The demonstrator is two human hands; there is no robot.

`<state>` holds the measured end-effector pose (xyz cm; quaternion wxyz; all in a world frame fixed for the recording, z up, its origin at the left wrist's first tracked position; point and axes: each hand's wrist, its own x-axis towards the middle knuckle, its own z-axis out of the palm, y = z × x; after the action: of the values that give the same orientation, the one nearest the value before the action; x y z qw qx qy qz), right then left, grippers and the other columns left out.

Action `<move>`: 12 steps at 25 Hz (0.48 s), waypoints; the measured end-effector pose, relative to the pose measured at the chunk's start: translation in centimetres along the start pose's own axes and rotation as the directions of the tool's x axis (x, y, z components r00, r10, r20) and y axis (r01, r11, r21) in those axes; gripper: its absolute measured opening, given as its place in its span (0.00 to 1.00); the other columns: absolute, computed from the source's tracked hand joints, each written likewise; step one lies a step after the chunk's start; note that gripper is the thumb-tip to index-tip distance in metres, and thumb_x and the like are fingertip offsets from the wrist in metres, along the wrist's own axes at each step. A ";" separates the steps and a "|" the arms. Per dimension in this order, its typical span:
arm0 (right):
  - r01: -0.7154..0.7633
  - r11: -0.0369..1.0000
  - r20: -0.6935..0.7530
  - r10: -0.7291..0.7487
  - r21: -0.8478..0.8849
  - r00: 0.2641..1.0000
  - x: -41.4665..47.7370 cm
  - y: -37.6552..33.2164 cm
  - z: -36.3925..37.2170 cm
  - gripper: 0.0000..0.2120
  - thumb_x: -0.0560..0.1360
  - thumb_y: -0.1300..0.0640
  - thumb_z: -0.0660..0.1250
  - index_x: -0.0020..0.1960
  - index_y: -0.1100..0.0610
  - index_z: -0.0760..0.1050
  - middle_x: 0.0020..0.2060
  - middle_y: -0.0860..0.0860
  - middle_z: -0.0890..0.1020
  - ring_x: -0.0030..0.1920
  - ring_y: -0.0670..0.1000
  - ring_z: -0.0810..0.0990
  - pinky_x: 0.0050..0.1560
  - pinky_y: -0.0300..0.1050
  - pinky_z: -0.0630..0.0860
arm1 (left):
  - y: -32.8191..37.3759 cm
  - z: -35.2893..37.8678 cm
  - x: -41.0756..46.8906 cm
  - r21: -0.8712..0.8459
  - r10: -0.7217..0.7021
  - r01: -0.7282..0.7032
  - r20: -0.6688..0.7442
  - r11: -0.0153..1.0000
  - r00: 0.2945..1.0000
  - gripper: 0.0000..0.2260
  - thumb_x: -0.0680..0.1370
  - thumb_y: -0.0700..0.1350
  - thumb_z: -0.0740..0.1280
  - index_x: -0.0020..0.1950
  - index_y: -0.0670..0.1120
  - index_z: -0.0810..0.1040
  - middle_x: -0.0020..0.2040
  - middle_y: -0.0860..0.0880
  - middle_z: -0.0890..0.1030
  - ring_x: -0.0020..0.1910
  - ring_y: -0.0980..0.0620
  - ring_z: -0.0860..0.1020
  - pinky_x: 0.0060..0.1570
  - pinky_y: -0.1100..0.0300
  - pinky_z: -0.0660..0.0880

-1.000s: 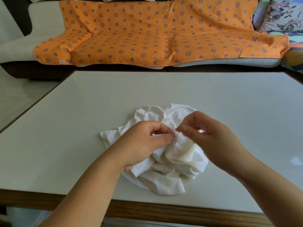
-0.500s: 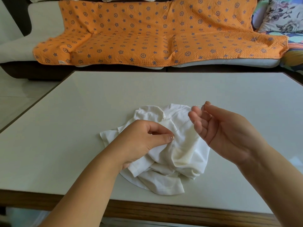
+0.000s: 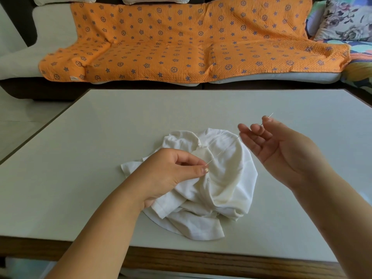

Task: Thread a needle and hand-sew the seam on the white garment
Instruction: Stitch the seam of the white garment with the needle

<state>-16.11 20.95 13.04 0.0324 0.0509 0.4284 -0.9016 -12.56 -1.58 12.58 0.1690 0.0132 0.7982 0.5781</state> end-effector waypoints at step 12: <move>0.200 0.200 0.116 -0.369 -0.959 0.922 1.0 2.7 -1.8 0.04 0.82 0.56 0.56 0.52 0.50 0.69 0.40 0.45 0.82 0.41 0.46 0.79 0.33 0.39 0.70 | 0.7 -0.7 -0.7 -0.099 -0.015 0.025 0.094 0.995 0.995 0.03 0.71 0.42 0.73 0.44 0.47 0.86 0.45 0.52 0.87 0.50 0.62 0.82 0.53 0.71 0.73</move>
<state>-16.68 20.66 9.70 -0.1403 0.0035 0.8876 -0.4388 -12.19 -2.17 13.64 0.2122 0.0235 0.7595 0.6145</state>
